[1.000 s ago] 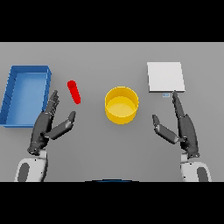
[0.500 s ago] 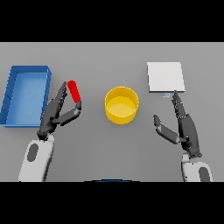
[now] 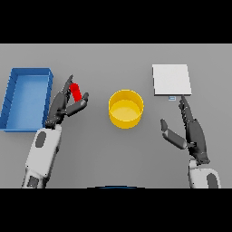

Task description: Pick up the red beaker and tilt it to pour out 1 green nut into yellow bowl. Pick up the yellow bowl and place it on the metallic measuring scale.

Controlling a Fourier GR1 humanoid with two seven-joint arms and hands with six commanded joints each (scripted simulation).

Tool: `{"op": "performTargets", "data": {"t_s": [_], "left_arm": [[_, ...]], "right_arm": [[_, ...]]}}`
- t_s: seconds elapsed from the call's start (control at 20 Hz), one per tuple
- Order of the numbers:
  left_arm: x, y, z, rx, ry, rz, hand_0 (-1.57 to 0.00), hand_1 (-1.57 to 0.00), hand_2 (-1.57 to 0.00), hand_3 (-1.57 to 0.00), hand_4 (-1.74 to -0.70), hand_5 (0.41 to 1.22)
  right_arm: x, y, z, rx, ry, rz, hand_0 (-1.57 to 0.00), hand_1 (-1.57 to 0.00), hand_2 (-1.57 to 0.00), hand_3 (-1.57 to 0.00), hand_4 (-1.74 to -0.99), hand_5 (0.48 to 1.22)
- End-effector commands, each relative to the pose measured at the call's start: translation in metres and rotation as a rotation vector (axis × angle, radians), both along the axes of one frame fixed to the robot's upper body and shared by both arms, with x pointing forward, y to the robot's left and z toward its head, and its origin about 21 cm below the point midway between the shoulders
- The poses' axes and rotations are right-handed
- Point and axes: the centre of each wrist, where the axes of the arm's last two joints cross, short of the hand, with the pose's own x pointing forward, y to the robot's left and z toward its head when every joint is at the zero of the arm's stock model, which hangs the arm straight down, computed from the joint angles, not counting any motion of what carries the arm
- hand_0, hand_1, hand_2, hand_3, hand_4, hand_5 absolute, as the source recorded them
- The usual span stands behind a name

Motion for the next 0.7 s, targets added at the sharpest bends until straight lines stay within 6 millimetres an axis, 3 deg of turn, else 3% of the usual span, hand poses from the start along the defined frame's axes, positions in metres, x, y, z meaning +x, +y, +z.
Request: {"op": "performTargets", "data": {"t_s": [0.0, 0.3, 0.5, 0.55, 0.6, 0.65], "left_arm": [[0.003, 0.000, 0.003, 0.001, -0.007, -0.001, 0.00, 0.00, 0.00, 0.00, -1.32, 0.711], [0.025, -0.009, 0.004, 0.010, 0.016, -0.017, 0.00, 0.00, 0.00, 0.00, -1.32, 0.710], [0.027, -0.012, 0.000, -0.013, -0.036, -0.033, 0.00, 0.00, -0.03, 0.00, -1.39, 0.752], [0.028, -0.014, -0.002, -0.026, -0.031, -0.020, -0.08, -0.08, -0.12, -0.08, -1.42, 0.770], [0.032, -0.016, 0.000, -0.041, -0.008, -0.002, -0.25, -0.28, -0.31, -0.22, -1.44, 0.795], [0.033, -0.018, 0.001, -0.049, -0.009, 0.011, -0.46, -0.48, -0.50, -0.49, -1.44, 0.881]], "right_arm": [[0.003, -0.003, 0.001, -0.006, -0.007, -0.003, 0.00, 0.00, 0.00, 0.00, -1.333, 0.687], [0.003, -0.001, 0.003, -0.004, -0.006, -0.003, 0.00, 0.00, 0.00, 0.00, -1.315, 0.682], [0.003, -0.001, 0.005, -0.008, -0.010, -0.007, 0.00, 0.00, 0.00, 0.00, -1.295, 0.683], [0.002, -0.001, 0.004, -0.017, -0.016, -0.009, 0.00, 0.00, 0.00, 0.00, -1.291, 0.684], [0.002, -0.002, 0.005, -0.015, -0.024, -0.008, 0.00, 0.00, 0.00, 0.00, -1.289, 0.684], [0.002, -0.001, 0.005, -0.015, -0.019, -0.013, 0.00, 0.00, 0.00, 0.00, -1.286, 0.685]]}}
